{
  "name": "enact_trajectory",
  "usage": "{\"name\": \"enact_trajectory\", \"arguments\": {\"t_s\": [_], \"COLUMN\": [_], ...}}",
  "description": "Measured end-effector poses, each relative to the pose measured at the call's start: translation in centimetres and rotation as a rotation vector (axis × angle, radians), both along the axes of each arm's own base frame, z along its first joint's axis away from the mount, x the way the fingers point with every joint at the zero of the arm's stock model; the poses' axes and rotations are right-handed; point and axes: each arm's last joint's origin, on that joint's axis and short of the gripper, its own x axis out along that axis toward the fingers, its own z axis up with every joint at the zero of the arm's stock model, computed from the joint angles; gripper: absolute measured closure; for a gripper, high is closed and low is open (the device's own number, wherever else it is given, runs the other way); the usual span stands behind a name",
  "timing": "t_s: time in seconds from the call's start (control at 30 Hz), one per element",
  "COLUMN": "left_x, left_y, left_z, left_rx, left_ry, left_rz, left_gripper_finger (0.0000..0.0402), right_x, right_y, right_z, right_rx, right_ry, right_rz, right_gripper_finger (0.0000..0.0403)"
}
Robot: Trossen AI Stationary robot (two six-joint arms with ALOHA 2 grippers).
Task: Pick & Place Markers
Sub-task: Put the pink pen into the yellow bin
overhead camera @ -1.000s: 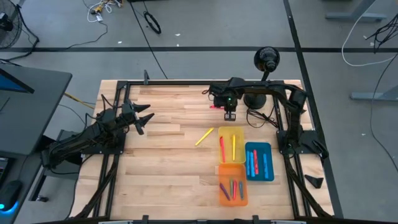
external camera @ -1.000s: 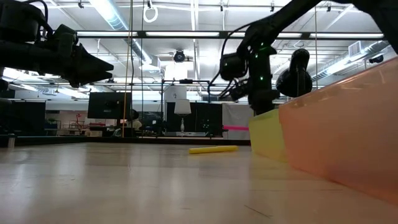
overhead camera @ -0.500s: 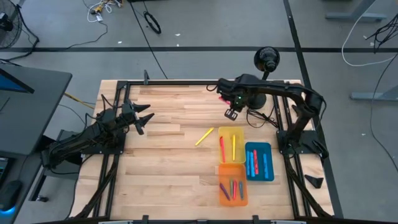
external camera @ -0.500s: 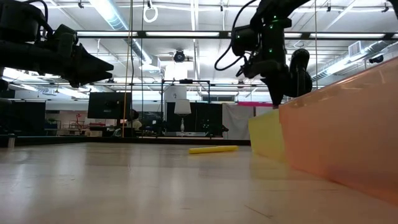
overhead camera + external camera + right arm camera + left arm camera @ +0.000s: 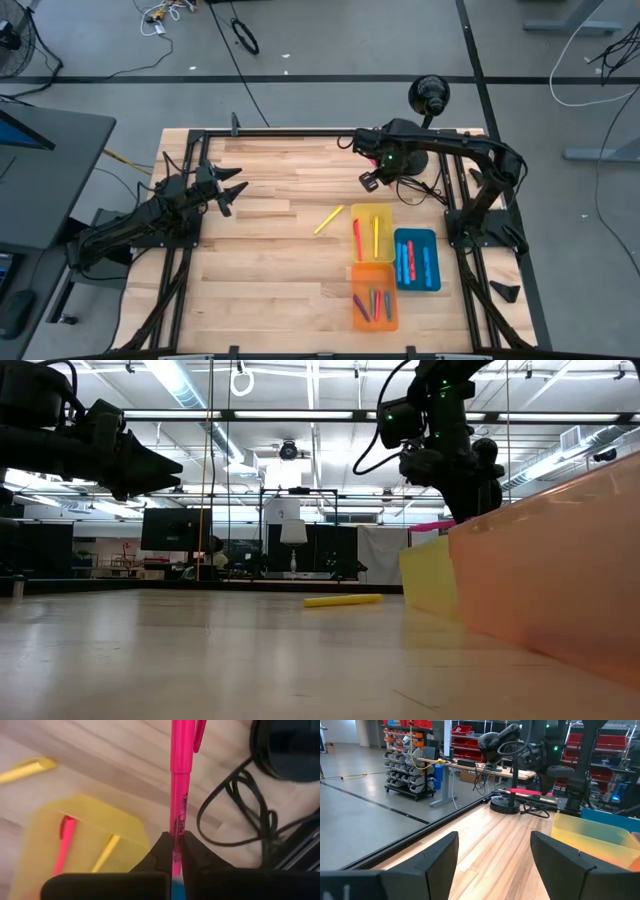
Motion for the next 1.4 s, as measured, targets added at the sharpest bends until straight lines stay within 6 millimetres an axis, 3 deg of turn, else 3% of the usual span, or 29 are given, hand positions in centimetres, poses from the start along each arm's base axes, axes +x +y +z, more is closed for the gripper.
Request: {"name": "enact_trajectory", "arguments": {"t_s": [0.5, 1.17, 1.4], "left_x": [0.0, 0.0, 0.0], "left_y": [0.0, 0.0, 0.0], "left_z": [0.0, 0.0, 0.0], "left_rx": [0.000, 0.000, 0.000], "left_ry": [0.000, 0.000, 0.000], "left_rz": [0.000, 0.001, 0.000], "left_gripper_finger": [0.0149, 0.0149, 0.0149], "right_x": [1.2, 3.5, 3.6], "right_y": [1.8, 12.3, 15.0], "right_z": [0.0, 0.0, 0.0], "right_rx": [0.028, 0.103, 0.107], "right_ry": [-0.029, -0.035, -0.042], "right_rz": [-0.409, -0.485, -0.492], "right_gripper_finger": [0.0392, 0.0392, 0.0392]}}
